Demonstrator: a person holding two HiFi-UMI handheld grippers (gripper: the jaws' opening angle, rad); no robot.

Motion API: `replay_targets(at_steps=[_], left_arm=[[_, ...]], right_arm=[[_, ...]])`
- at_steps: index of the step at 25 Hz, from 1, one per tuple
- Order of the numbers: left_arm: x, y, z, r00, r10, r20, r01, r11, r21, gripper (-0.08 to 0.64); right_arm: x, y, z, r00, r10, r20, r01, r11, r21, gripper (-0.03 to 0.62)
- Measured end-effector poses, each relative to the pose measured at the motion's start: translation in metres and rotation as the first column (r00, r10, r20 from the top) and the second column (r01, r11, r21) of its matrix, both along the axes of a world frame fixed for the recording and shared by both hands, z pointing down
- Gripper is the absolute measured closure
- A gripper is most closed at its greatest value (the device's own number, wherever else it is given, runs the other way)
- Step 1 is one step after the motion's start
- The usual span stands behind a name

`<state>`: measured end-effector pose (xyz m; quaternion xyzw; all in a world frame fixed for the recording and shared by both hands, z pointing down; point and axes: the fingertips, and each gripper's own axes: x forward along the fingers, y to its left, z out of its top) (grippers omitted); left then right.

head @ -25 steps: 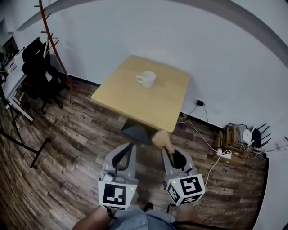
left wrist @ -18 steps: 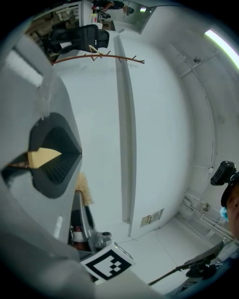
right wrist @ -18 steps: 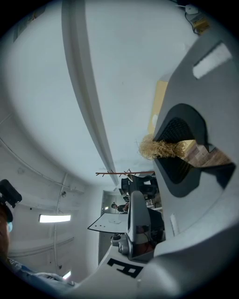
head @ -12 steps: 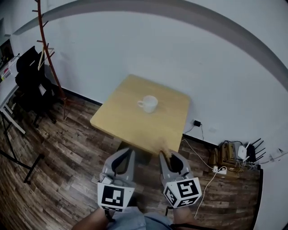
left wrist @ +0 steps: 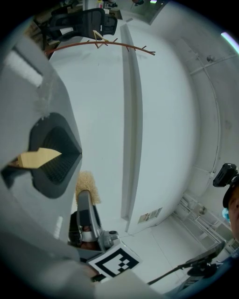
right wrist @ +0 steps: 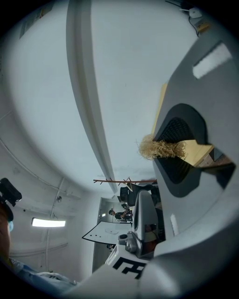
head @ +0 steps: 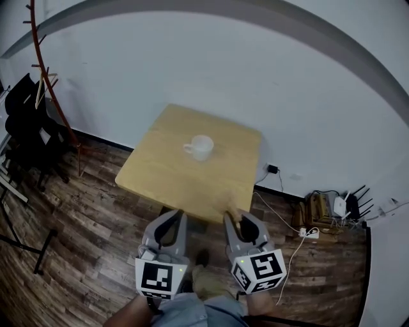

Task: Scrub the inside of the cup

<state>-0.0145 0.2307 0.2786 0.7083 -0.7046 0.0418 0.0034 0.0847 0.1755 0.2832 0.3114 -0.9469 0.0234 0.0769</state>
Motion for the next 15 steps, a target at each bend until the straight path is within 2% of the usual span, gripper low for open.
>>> replay_targets(at_steps=[2,5,8,11,15], left_arm=[[-0.003,-0.013,0.006,1.0,0.007,0.015,-0.007,1.0,-0.011,0.543],[-0.008,-0.032,0.013,0.999,-0.004,-0.04,0.002,0.999,-0.038,0.543],[-0.017,-0.056,0.02,1.0,0.013,0.001,-0.013,0.999,-0.051,0.543],[-0.028,-0.08,0.022,1.0,0.015,-0.017,-0.016,0.997,-0.069,0.543],[-0.045,-0.114,0.025,1.0,0.023,0.004,-0.022,0.996,-0.088,0.543]], right_arm=[[-0.001,-0.011,0.005,1.0,0.006,0.002,-0.006,1.0,-0.011,0.525],[-0.006,-0.03,0.014,1.0,0.013,0.004,-0.013,1.0,-0.028,0.525],[-0.016,-0.056,0.022,1.0,0.014,0.007,-0.014,0.999,-0.047,0.525],[-0.03,-0.08,0.025,1.0,0.01,0.016,-0.009,0.998,-0.064,0.525],[-0.043,-0.113,0.027,1.0,0.008,0.028,-0.006,0.997,-0.08,0.525]])
